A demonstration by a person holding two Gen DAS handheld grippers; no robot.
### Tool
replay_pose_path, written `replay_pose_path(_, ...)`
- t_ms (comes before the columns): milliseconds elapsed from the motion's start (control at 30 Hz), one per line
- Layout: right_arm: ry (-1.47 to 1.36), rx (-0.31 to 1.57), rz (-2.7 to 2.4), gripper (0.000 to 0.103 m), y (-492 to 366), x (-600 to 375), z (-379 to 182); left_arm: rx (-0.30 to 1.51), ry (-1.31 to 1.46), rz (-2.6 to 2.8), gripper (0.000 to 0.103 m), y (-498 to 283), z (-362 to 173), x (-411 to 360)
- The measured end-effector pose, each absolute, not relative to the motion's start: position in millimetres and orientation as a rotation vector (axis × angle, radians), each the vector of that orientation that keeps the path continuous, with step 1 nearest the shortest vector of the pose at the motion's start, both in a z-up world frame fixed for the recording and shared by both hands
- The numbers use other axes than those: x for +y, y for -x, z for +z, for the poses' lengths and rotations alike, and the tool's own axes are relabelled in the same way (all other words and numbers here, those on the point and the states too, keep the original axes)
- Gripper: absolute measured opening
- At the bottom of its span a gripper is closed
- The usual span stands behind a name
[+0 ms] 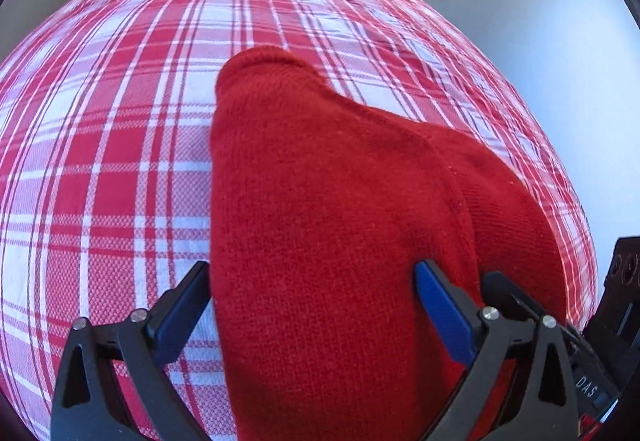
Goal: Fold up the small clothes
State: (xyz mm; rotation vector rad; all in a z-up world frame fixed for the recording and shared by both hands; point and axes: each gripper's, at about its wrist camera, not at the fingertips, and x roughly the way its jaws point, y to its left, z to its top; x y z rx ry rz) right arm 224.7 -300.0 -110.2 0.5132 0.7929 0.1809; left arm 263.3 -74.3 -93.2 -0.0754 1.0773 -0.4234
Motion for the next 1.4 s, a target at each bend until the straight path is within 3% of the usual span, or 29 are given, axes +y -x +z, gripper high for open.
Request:
replay_pose_path(200,-0.497,0.786,0.17,0.055,-223,-298,-110,1.079,0.102,-0.467,0.088,-265,-93,-74)
replay_pose_path(433,-0.465,0.775,0.144,0.055,-221,-291,-108,1.011,0.017,-0.469,0.061,-255,-82,-84)
replay_pose_path(600,-0.476,0.773,0.134,0.054,-221,-292,-110,0.989,0.012,-0.449,0.059,-255,-83,-85)
replay_pose_path(767,-0.397,0.764,0.089,0.046,-216,-278,-96,0.954,0.001,-0.432,0.043,-248,-77,-84)
replay_pose_path(1033,-0.285,0.7,0.042,0.042,-192,-247,-65,0.869,-0.105,-0.374,0.039,-220,-58,-84)
replay_pose_path(1400,-0.258,0.674,0.146,0.042,-182,-194,-39,0.849,-0.044,-0.318,0.039,-208,-38,-32)
